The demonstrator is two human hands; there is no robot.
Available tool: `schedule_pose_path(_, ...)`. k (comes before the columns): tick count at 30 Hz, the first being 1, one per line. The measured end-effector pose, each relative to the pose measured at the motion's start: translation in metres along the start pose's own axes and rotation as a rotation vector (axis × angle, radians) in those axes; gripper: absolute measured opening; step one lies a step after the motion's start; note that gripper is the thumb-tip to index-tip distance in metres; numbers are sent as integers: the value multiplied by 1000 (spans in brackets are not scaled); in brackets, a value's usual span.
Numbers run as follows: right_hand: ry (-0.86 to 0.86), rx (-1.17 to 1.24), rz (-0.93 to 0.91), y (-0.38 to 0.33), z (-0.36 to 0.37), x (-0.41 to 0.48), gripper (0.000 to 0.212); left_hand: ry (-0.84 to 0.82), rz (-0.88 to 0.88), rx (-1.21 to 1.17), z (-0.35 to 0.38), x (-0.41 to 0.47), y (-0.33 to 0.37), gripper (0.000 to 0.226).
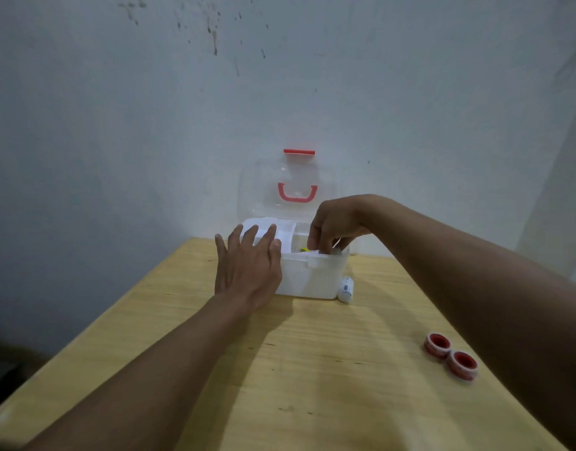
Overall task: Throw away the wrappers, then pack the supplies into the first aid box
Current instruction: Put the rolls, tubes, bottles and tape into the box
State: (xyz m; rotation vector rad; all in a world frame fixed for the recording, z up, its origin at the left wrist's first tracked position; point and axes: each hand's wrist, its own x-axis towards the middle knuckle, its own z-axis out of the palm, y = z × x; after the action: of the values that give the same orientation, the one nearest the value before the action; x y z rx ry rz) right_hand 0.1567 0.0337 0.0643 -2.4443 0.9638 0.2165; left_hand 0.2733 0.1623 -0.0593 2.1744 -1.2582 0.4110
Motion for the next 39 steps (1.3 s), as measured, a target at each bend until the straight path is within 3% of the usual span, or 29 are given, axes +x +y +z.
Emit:
schedule_pose_path(15, 81, 143, -11, -8, 19, 0, 33, -11, -5, 25, -5, 0, 2, 52)
schedule_pose_path(29, 442, 196, -59, 10, -2, -46, 28, 78, 134, 120, -8, 2, 14, 53)
schedule_pose_path(39, 446, -148, 184, 89, 18, -71, 31, 32, 172, 220, 7, -13, 16, 61)
